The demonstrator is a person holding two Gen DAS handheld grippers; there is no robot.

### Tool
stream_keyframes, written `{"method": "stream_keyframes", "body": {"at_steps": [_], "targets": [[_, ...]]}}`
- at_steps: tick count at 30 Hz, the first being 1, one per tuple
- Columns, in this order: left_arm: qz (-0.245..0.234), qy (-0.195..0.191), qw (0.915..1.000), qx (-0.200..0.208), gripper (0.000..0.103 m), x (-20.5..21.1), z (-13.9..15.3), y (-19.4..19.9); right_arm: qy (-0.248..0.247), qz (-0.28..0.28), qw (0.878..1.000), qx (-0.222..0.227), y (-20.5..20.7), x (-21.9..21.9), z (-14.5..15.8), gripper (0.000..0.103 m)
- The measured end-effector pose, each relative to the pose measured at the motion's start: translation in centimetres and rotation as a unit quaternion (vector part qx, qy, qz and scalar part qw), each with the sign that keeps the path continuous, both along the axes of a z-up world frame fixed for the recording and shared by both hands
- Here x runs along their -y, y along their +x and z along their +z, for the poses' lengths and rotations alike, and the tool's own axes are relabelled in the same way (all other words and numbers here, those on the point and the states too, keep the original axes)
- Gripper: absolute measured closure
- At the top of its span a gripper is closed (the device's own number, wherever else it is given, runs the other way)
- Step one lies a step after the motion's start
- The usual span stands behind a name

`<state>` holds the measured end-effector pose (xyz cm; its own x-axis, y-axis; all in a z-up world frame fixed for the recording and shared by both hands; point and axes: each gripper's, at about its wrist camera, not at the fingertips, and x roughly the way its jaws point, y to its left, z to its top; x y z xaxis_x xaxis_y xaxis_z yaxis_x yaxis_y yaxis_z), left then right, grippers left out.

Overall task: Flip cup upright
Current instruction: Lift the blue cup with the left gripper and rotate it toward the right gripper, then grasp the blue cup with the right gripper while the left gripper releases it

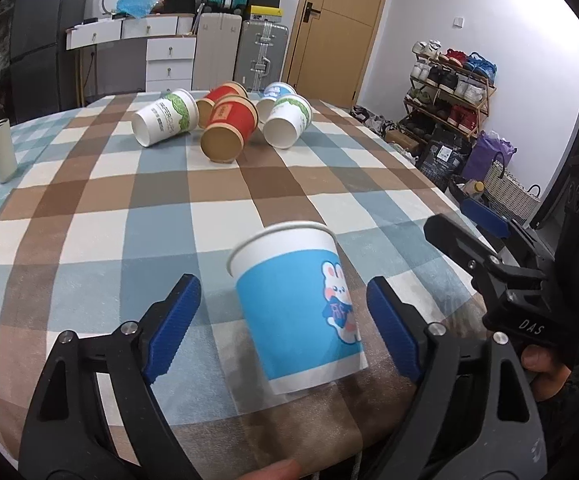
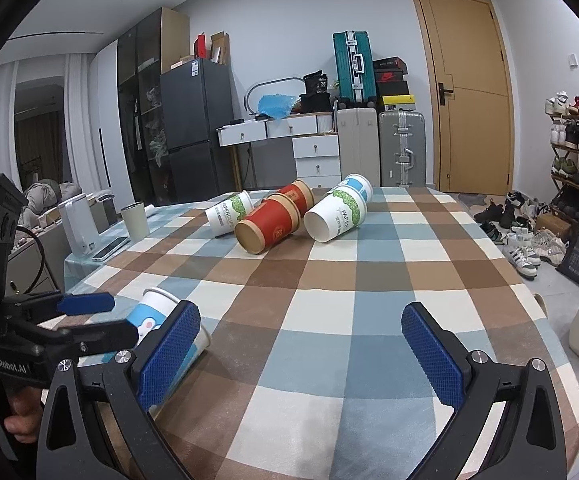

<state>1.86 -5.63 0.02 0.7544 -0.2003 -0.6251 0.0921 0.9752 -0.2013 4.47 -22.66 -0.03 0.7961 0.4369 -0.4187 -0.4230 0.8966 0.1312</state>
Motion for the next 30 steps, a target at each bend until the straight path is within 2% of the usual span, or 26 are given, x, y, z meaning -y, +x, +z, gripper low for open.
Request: {"method": "stream_keyframes", "body": {"at_steps": [3,5,18,30], "targets": [[0.004,-0.003,0.9999,0.013,0.012,-0.8,0.6,-0.4,0.0,0.006,1.0,-0.002,-0.3,-0.4,0.2,0.0],[0.011,-0.002,0.9997,0.021,0.0,-1.4,1.0,-0.7,-0.002,0.01,1.0,-0.005,-0.4,-0.7,0.3,0.0],[0.039,0.015,0.9971,0.064,0.0,-4.5,1.9,-2.5,0.006,0.022,0.999,-0.035,-0.6,-1.7,0.5,0.0],[0.062,0.037,0.9933,0.089,0.0,-6.5,0.6,-2.9,0.009,0.029,0.997,-0.067,-0.2,-3.0,0.5,0.0]]}}
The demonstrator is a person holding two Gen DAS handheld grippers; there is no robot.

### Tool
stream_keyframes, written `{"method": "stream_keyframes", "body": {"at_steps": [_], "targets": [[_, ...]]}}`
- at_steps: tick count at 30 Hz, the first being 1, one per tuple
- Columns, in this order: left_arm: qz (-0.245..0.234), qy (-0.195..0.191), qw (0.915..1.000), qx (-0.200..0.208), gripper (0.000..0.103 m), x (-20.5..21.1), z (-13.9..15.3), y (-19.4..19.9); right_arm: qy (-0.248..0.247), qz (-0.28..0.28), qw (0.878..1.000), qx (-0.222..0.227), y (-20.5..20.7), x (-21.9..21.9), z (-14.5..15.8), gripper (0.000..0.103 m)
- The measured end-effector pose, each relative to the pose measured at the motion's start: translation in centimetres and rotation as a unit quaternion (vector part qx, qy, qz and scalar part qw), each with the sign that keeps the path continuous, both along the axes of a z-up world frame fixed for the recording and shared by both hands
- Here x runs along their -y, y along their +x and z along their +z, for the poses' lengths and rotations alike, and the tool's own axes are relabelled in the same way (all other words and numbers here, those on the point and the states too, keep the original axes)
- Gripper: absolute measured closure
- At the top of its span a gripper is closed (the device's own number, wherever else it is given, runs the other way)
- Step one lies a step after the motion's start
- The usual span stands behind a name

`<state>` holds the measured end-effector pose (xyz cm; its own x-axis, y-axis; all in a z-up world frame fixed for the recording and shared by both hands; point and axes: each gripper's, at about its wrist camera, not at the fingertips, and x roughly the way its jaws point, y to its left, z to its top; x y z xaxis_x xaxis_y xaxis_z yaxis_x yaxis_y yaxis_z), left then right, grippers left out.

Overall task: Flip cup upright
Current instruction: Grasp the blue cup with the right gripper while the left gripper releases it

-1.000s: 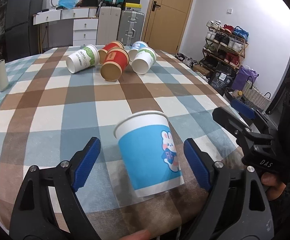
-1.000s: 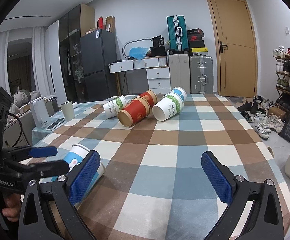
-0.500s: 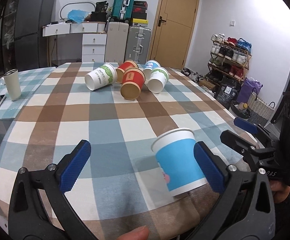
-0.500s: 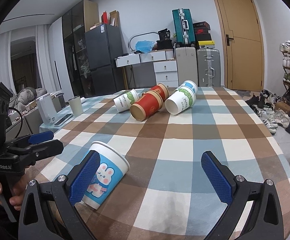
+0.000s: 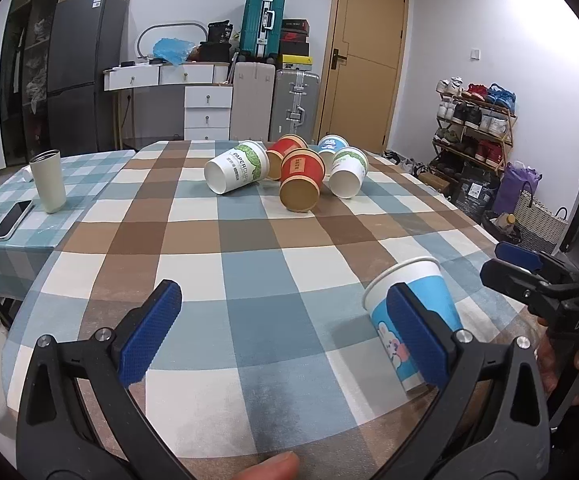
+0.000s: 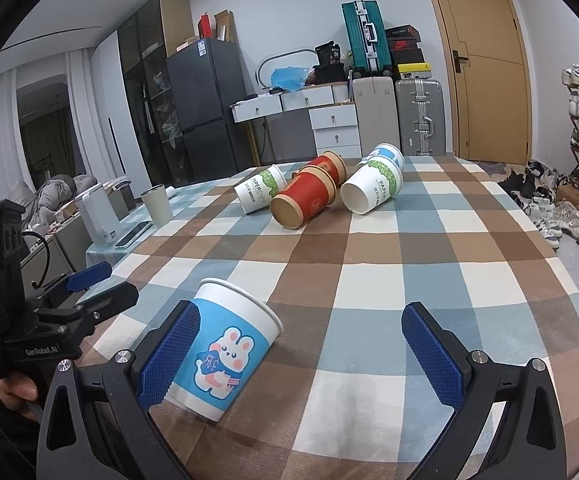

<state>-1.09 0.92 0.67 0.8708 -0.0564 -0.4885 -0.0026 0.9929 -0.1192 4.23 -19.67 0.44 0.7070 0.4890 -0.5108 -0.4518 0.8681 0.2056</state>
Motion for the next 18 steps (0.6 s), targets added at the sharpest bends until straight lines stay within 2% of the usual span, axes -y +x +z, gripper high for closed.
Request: {"method": "stream_keyframes", "body": {"at_steps": [9,18], "targets": [[0.001,0.015,0.9999,0.0,0.0,-0.6,-1.4,-0.4,0.009,0.005,0.998,-0.058,1.5,-1.1,-0.3,0.0],[0.004,0.015,0.9999,-0.004,0.0,-1.0,-2.1,-0.6,0.028,0.045,0.985,-0.163,3.6,-3.1,-2.0,0.0]]}}
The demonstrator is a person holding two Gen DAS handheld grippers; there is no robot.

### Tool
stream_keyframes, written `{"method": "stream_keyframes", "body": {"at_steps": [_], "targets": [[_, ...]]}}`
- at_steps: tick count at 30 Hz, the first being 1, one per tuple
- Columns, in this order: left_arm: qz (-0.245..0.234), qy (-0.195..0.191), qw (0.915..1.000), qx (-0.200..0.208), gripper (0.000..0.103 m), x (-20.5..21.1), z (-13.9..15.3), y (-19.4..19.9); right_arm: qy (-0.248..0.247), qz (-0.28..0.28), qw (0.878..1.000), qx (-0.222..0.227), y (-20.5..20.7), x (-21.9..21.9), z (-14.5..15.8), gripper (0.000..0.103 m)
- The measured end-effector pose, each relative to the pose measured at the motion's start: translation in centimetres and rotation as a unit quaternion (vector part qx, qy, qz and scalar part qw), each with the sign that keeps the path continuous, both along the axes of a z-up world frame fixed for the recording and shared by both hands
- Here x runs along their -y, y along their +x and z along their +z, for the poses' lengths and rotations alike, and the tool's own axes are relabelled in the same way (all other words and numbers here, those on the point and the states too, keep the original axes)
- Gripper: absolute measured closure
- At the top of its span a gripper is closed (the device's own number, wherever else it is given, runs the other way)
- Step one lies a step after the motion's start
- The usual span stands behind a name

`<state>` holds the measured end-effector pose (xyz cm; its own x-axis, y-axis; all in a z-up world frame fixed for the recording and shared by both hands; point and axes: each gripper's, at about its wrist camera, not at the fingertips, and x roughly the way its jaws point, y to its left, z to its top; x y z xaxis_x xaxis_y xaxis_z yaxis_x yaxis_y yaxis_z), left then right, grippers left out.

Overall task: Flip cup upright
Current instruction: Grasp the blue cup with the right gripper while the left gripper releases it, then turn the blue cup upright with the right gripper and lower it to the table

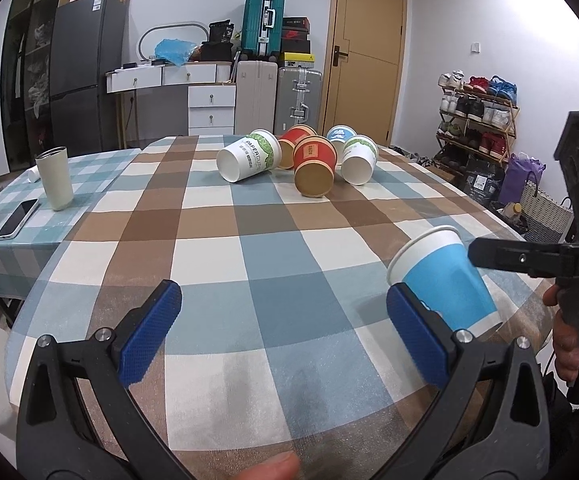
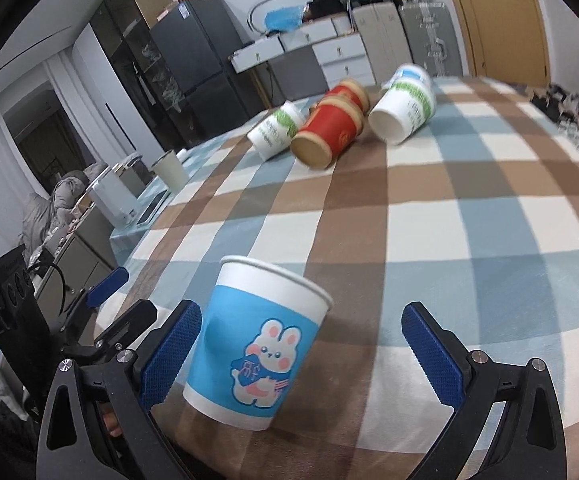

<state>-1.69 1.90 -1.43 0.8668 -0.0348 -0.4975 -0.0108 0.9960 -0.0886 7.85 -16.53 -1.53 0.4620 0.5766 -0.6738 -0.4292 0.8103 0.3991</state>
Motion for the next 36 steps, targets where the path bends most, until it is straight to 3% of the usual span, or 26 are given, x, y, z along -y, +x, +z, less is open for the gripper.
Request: {"method": "stream_keyframes", "body": {"at_steps": [7,13,16,20,24,29,36], "targets": [[0.0,0.001,1.0,0.0,0.0,0.0,0.0,0.0,0.019,0.025,0.997,-0.069,1.8,-1.3,-0.6,0.001],[0.0,0.002,1.0,-0.001,0.0,0.1,-0.1,0.0,0.046,0.055,0.986,-0.148,4.0,-1.7,-1.4,0.013],[-0.001,0.002,1.0,-0.001,0.0,0.1,-0.1,0.0,0.054,0.062,0.981,-0.176,4.8,-1.7,-2.1,0.027],[-0.001,0.002,1.0,-0.002,0.0,0.2,-0.2,0.1,0.066,0.068,0.98,-0.173,4.9,-1.6,-1.7,0.03],[-0.001,0.002,1.0,-0.001,0.0,0.2,-0.2,0.1,0.054,0.07,0.988,-0.128,4.2,-1.7,-0.3,0.031],[0.0,0.003,1.0,-0.002,0.0,0.2,-0.3,0.1,0.009,0.054,0.999,0.001,2.4,-2.5,2.0,0.031],[0.004,0.0,1.0,-0.001,0.0,0.0,-0.5,0.1,-0.047,0.014,0.987,0.15,0.4,-3.9,2.7,0.031]]}}
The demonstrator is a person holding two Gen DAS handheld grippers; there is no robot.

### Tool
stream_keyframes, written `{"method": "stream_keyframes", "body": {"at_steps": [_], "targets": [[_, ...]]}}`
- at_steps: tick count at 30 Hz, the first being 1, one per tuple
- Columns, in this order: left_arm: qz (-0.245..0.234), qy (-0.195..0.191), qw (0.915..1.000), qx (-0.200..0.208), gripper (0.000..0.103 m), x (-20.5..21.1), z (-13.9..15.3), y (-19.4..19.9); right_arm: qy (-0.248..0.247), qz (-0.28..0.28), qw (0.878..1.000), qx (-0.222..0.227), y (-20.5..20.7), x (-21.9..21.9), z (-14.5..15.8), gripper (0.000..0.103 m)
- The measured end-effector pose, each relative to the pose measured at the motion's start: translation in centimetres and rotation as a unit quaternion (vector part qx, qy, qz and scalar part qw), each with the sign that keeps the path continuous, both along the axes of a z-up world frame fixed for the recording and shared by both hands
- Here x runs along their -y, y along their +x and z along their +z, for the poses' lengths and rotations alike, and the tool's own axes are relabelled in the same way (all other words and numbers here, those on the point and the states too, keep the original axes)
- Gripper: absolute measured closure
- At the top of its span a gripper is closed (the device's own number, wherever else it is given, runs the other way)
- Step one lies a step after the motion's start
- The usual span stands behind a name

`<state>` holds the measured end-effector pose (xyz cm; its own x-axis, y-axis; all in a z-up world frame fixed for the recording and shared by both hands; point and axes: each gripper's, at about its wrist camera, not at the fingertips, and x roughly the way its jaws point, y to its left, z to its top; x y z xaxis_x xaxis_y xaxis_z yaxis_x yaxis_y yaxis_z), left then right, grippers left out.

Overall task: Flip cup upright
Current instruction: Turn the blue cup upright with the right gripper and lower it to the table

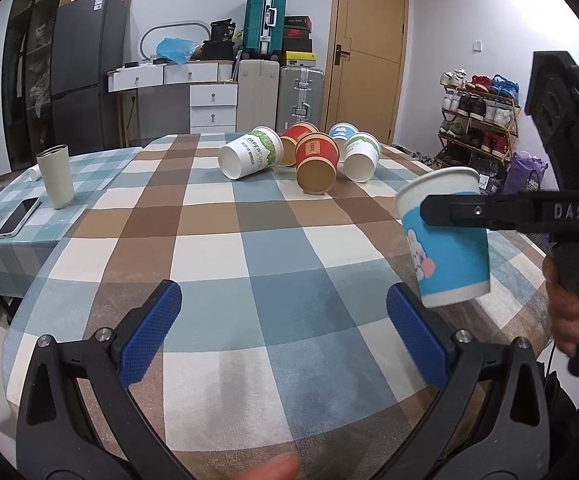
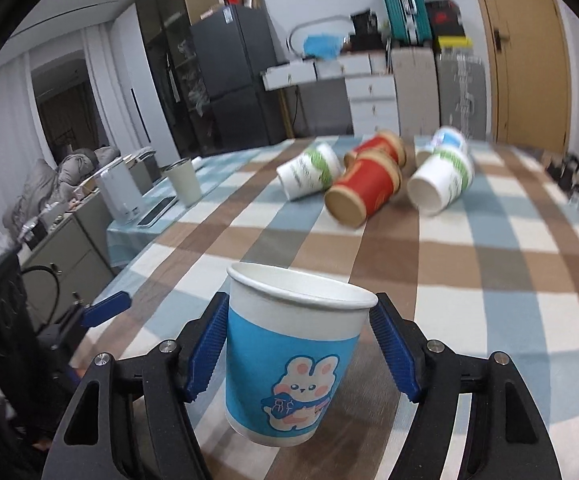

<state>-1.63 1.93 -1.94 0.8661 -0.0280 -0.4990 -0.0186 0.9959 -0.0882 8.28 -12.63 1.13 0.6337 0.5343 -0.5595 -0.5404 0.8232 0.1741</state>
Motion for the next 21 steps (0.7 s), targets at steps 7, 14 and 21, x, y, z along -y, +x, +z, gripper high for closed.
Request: {"method": "stream_keyframes", "body": {"at_steps": [7,14,21], "targets": [[0.007,-0.004,1.0,-0.003,0.0,-0.5,-0.3,0.3,-0.036,-0.052,0.997,0.053,0.4,-1.6,-0.3,0.031],[0.011,-0.006,0.9999,-0.003,0.0,-0.7,-0.3,0.4,-0.045,-0.071,0.996,0.043,1.3,-1.8,-0.9,0.031],[0.011,-0.006,0.9999,-0.005,0.0,-0.7,-0.4,0.4,-0.05,-0.06,0.996,0.041,0.8,-1.6,-1.1,0.038]]}}
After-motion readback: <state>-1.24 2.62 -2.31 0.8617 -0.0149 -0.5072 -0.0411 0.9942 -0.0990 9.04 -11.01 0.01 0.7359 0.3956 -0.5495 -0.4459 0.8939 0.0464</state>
